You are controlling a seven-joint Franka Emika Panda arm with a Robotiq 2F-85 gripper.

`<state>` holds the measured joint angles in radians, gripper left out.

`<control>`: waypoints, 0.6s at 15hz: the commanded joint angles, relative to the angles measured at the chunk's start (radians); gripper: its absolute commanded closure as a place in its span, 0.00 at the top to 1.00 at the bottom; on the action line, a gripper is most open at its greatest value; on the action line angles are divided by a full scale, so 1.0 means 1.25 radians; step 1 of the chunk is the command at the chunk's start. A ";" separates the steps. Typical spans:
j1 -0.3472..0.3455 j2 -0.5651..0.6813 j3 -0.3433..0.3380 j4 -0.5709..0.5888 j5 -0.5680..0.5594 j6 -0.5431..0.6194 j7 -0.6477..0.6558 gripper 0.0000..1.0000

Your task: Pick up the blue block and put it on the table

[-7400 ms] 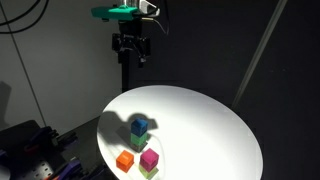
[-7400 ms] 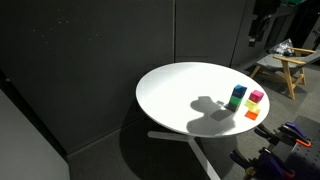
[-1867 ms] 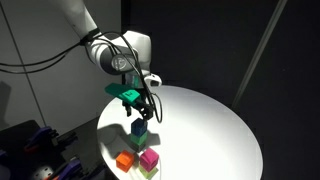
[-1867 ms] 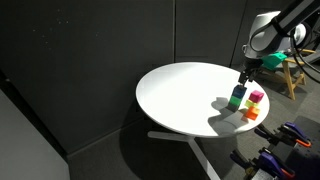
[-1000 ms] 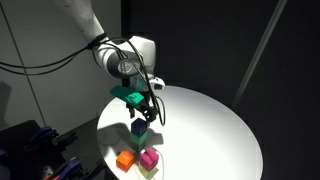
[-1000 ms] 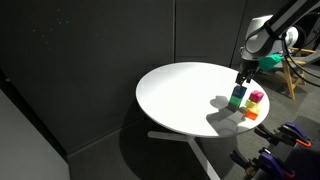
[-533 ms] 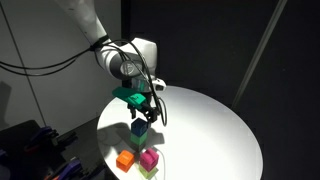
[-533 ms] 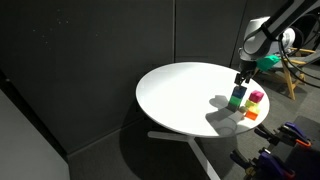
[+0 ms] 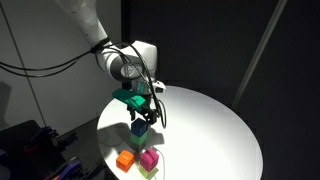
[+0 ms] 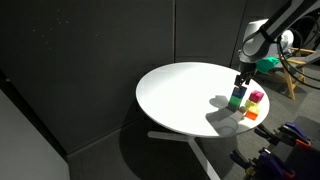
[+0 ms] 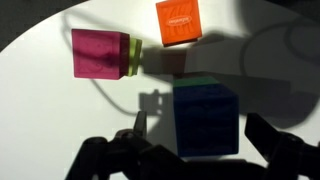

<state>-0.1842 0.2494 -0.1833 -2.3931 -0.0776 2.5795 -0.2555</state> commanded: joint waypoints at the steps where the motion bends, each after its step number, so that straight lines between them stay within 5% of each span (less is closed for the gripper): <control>1: -0.012 0.012 0.006 0.014 -0.006 0.004 -0.001 1.00; 9: -0.016 0.030 0.011 0.016 -0.001 0.029 -0.012 1.00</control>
<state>-0.1843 0.2722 -0.1833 -2.3869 -0.0776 2.5998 -0.2573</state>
